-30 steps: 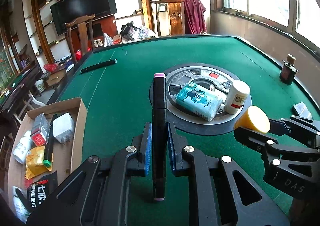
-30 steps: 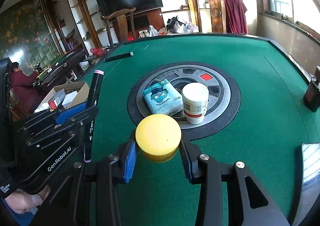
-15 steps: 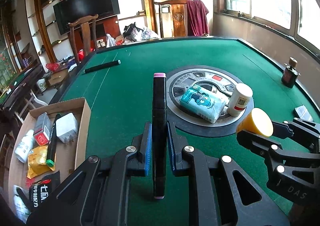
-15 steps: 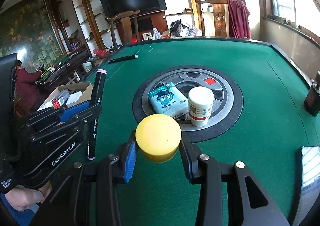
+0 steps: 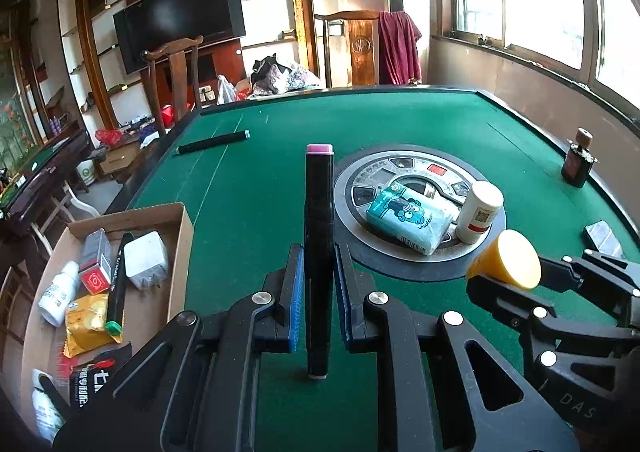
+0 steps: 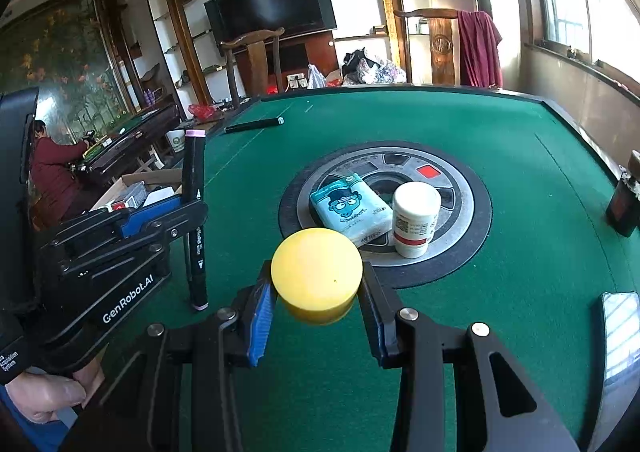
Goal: Organize objects
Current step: 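Lift the marker in the left tool and the yellow jar in the right tool, then carry the marker in the left tool while the right tool carries the yellow jar to the tray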
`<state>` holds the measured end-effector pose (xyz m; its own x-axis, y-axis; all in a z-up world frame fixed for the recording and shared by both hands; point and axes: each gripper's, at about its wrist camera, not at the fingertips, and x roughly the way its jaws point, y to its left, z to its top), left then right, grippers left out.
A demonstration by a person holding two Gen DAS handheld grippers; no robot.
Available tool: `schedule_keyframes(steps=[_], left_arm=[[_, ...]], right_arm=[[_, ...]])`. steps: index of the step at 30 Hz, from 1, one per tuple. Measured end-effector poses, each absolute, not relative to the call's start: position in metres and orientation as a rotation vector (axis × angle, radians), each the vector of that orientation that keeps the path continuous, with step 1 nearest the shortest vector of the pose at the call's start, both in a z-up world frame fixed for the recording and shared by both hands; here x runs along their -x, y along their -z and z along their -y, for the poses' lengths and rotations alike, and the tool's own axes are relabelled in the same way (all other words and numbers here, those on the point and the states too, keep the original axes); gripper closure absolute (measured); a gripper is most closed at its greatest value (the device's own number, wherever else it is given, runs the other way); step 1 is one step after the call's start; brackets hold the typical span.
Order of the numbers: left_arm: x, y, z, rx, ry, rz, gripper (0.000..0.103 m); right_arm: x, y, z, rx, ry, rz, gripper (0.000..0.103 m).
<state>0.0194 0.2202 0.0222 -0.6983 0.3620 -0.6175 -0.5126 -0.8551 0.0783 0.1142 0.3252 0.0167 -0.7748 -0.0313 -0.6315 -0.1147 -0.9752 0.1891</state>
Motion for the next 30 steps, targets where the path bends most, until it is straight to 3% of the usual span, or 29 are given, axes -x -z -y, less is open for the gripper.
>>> schedule_keyframes(steps=[30], left_arm=[[-0.026,-0.037,-0.199,0.793,-2.532,-0.274,0.088]], right_arm=[[-0.117,-0.016,-0.293,1.047,-2.924,-0.385,0.063]])
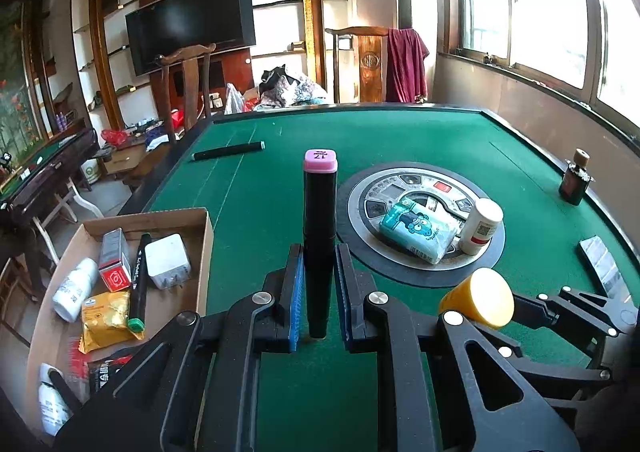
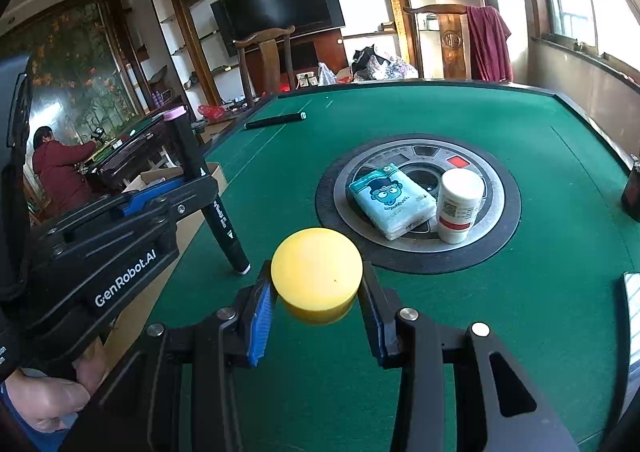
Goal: Organize objects
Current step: 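Carry the marker in the left tool while the right tool carries the yellow jar to the tray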
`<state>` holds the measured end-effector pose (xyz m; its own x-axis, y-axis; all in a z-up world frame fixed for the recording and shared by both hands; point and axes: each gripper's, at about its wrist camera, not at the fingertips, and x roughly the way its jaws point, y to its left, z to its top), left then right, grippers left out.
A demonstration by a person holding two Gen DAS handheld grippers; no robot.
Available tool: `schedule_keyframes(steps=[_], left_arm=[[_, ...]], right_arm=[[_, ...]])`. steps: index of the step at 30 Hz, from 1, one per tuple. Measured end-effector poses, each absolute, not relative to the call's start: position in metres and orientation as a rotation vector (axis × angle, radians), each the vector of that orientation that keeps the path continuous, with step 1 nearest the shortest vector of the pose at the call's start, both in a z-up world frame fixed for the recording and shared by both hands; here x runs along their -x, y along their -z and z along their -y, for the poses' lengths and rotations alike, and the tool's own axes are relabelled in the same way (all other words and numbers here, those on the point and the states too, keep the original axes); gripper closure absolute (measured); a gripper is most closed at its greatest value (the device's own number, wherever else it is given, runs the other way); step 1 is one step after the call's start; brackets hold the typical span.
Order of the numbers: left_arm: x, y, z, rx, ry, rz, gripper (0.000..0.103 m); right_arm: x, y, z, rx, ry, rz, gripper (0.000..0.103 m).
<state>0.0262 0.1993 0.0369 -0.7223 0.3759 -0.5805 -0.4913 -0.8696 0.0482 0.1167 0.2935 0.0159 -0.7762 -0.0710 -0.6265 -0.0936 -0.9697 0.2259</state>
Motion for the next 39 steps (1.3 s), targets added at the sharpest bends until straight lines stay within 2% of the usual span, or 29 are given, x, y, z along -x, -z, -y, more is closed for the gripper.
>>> schedule_keyframes(steps=[39], left_arm=[[-0.025,-0.057,-0.16,0.736,-2.594,-0.149,0.088]], right_arm=[[-0.108,-0.014,-0.259,1.069,-2.953,-0.369,0.063]])
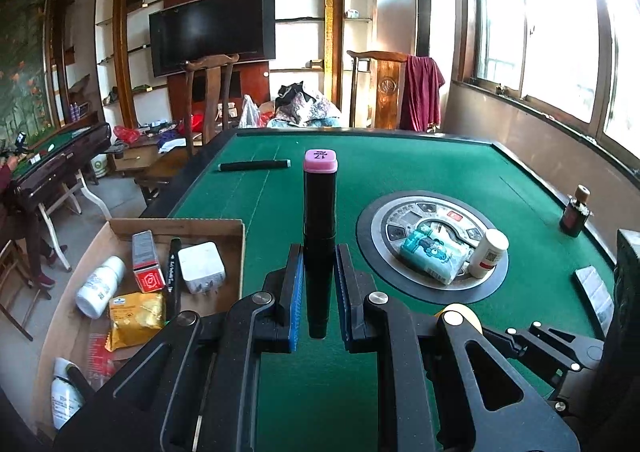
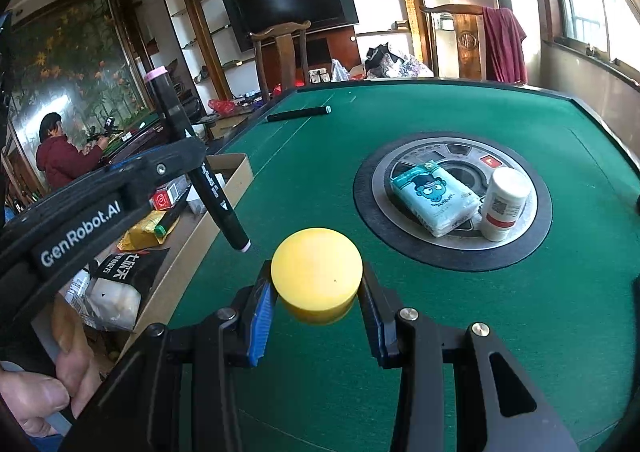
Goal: Organize objects
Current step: 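Carry the marker in the left tool while the right tool carries the yellow jar to the tray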
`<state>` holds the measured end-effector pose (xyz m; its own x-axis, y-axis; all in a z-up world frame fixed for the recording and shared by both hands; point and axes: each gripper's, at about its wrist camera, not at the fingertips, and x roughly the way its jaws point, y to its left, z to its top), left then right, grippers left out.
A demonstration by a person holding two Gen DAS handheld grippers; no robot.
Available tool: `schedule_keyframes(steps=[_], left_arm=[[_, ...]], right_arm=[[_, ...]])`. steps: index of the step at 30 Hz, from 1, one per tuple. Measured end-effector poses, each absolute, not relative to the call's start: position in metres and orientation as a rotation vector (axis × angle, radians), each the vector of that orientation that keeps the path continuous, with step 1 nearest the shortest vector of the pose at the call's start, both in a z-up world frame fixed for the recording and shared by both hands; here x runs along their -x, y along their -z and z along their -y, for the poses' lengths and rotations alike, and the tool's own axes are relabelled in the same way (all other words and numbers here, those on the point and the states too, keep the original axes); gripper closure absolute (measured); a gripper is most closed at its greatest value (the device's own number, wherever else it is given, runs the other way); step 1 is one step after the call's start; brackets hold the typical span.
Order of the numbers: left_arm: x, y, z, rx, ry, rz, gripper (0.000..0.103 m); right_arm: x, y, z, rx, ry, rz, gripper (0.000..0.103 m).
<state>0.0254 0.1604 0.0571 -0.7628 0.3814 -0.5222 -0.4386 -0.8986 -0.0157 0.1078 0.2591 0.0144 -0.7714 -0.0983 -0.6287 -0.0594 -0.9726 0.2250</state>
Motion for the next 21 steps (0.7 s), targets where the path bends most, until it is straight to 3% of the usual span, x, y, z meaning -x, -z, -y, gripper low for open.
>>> schedule_keyframes(steps=[21], left_arm=[[0.002,-0.058,-0.079,0.798,-2.656,0.055,0.086]], right_arm=[[-0.089,-0.022,-0.201,-1.02,2.871,0.274,0.063]])
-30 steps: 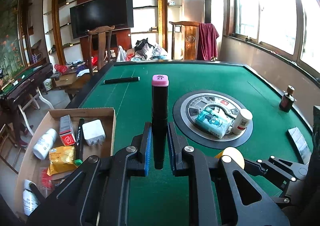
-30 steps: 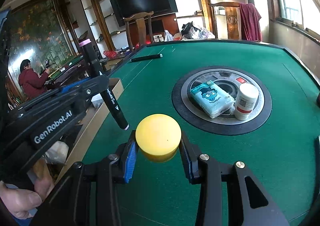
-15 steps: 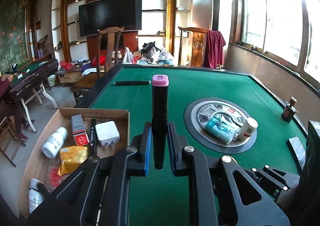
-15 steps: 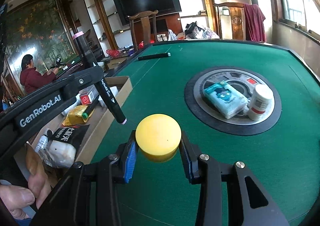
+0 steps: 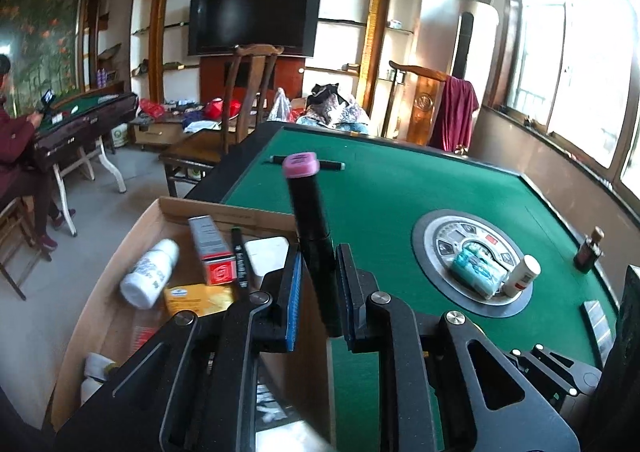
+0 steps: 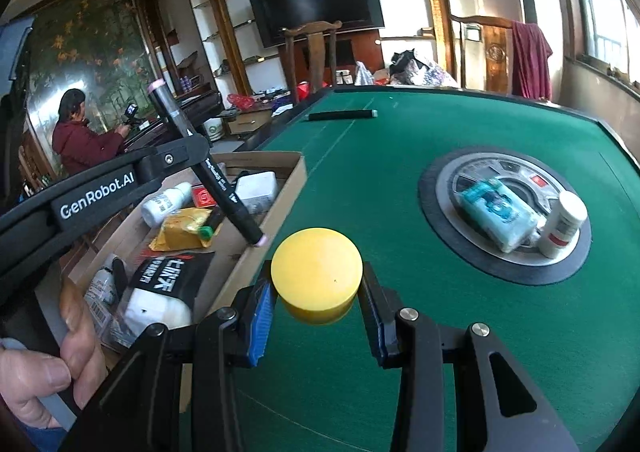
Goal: Organize objects
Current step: 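Carry the marker in the left tool while the right tool carries the yellow jar to the tray, then open the left tool to drop the marker while the right tool releases the yellow jar in the tray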
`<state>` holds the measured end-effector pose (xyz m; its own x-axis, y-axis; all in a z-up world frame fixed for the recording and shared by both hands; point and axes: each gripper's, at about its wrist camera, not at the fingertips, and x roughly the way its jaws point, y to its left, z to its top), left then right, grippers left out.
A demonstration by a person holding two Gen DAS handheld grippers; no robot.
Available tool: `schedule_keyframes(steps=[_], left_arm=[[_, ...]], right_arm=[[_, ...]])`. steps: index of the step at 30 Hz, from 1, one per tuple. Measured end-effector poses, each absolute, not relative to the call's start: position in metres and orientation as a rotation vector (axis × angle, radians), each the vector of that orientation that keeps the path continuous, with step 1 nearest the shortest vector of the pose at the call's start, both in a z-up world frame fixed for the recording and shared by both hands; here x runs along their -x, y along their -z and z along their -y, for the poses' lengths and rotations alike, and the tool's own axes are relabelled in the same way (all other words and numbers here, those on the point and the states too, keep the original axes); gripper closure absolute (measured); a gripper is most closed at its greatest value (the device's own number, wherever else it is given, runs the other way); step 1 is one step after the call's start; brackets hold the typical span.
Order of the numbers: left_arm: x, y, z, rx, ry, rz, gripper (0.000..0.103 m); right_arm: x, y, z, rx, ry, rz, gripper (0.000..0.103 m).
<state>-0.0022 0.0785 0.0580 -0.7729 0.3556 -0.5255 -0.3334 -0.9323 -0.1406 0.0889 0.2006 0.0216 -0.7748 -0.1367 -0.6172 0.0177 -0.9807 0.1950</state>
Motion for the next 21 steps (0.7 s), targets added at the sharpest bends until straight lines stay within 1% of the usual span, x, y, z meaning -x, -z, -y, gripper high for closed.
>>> schedule_keyframes(steps=[4,6,9,15,21], left_arm=[[0.005,-0.058,-0.057,0.805,-2.647,0.12,0.086],[0.007,-0.058,-0.045,0.82,-2.583,0.197,0.086],[0.011,-0.055,-0.031,0.837,-2.598,0.219,0.086],[0.03,-0.042,-0.007,0.921,-2.589,0.322,0.086],[0.036,-0.033,-0.007,0.965,-2.612,0.317,0.086]], right_arm=[[-0.084,-0.023,-0.186,-1.014,2.856,0.24,0.063],[-0.083,-0.022,-0.179,-1.014,2.845,0.221,0.063],[-0.079,-0.02,-0.169,-1.02,2.829,0.195,0.063],[-0.072,-0.017,-0.154,-1.028,2.809,0.118,0.063],[-0.054,-0.013,-0.137,-1.048,2.764,0.05,0.063]])
